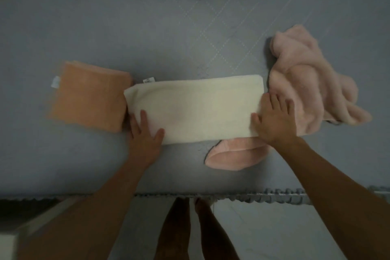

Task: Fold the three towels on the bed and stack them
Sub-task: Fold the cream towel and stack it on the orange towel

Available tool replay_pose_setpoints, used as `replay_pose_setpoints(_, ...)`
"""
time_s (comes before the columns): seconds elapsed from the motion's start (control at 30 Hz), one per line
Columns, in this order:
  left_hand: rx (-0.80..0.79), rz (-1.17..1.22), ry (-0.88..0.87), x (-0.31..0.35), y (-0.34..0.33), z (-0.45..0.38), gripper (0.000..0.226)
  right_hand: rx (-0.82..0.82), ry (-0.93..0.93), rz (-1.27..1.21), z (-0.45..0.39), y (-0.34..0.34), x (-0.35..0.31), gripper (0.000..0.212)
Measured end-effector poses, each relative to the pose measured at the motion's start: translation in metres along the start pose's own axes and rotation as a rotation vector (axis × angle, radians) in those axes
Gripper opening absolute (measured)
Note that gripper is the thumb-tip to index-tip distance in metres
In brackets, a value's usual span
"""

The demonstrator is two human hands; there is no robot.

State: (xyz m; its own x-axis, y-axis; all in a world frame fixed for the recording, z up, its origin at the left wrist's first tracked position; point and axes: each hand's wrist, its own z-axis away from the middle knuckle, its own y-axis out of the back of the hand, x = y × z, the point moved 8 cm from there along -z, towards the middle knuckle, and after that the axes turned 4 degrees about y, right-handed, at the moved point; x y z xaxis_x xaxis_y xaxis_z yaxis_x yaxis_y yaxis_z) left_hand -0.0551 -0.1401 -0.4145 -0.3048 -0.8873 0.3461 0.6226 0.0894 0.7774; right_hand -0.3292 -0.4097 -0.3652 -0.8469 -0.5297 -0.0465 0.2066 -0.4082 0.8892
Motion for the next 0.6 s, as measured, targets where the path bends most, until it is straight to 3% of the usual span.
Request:
replay_pose_setpoints(0.07, 0.047, 0.438, 0.173, -0.01, 0.015, 0.011, 0.08, 0.047, 0.006, -0.071, 0.017, 0.013, -0.01, 0.073)
replay_pose_setpoints(0.13, 0.123, 0.822, 0.27, -0.013, 0.029, 0.019, 0.055, 0.08, 0.047, -0.121, 0.038, 0.012, -0.027, 0.075)
replay_pose_setpoints(0.23, -0.055, 1.088, 0.421, -0.004, 0.029, 0.03, 0.02, 0.075, 0.182, -0.158, 0.072, -0.001, -0.069, 0.077)
replay_pose_setpoints(0.43, -0.549, 1.05, 0.564, 0.031, 0.023, 0.108, 0.025, 0.049, 0.473, -0.369, 0.137, -0.012, -0.169, 0.094)
replay_pose_setpoints(0.5, -0.607, 1.044, 0.537, 0.04, 0.022, 0.14, 0.028, 0.035, 0.514, -0.449, 0.156, -0.006, -0.188, 0.095)
replay_pose_setpoints(0.6, -0.552, 0.935, 0.422, 0.034, 0.03, 0.157, 0.026, 0.108, 0.465, -0.697, 0.172, 0.002, -0.18, 0.063)
